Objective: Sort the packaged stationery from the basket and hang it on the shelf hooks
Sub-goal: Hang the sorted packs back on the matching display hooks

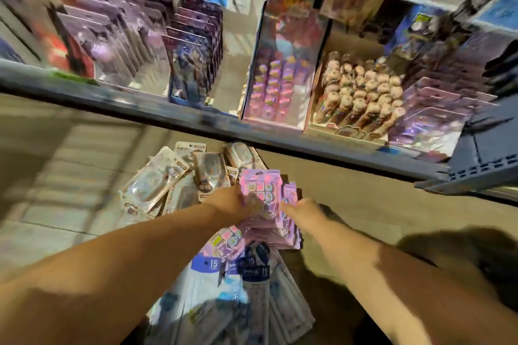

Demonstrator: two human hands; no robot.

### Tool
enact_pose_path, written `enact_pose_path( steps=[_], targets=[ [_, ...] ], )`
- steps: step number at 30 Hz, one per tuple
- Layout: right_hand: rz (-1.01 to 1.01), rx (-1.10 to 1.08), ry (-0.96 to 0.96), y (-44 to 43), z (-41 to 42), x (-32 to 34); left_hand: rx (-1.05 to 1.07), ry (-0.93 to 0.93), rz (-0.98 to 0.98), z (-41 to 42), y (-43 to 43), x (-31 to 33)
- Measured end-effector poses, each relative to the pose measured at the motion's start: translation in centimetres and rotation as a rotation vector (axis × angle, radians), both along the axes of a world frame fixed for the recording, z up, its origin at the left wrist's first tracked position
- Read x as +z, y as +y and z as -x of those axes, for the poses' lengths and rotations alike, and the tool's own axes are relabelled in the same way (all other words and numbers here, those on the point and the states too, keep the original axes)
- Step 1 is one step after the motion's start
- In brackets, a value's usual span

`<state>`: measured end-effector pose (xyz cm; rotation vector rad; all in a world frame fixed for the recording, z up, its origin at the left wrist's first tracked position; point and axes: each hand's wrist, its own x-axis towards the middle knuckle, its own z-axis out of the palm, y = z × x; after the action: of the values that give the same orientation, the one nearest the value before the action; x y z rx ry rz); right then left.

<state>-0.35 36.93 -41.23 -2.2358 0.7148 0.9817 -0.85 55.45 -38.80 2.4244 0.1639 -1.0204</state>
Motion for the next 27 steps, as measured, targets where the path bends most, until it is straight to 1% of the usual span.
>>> enact_pose_path(
  steps=[4, 7, 12, 17, 22, 27],
  targets=[
    [-0.025, -0.049, -0.045, -0.4, 0.0, -1.3, 0.05, 0.0, 0.012, 0.1, -0.1, -2.0],
    [-0.079, -0.095, -0.009, -0.3, -0.1, -1.9, 0.051, 0.01, 0.023, 0.0, -0.6, -2.7],
    [-0.056, -0.155, 0.0, 0.4, -0.3, -2.9, 0.116, 0.033, 0.032, -0.5, -1.2, -4.0],
    [-0.022, -0.159, 0.056, 0.1, -0.8, -3.2, 0.178, 0.063, 0.048, -0.9, -1.8, -4.8],
    [-0.08, -0.18, 0.042, -0.1, -1.2, -2.8, 0.178, 0.074, 0.094, -1.0, -2.3, -4.9],
    [-0.227, -0.266, -0.02, 0.6, -0.3, -3.5, 0.172, 0.099, 0.103, -1.0, -2.7, -4.9]
  ],
)
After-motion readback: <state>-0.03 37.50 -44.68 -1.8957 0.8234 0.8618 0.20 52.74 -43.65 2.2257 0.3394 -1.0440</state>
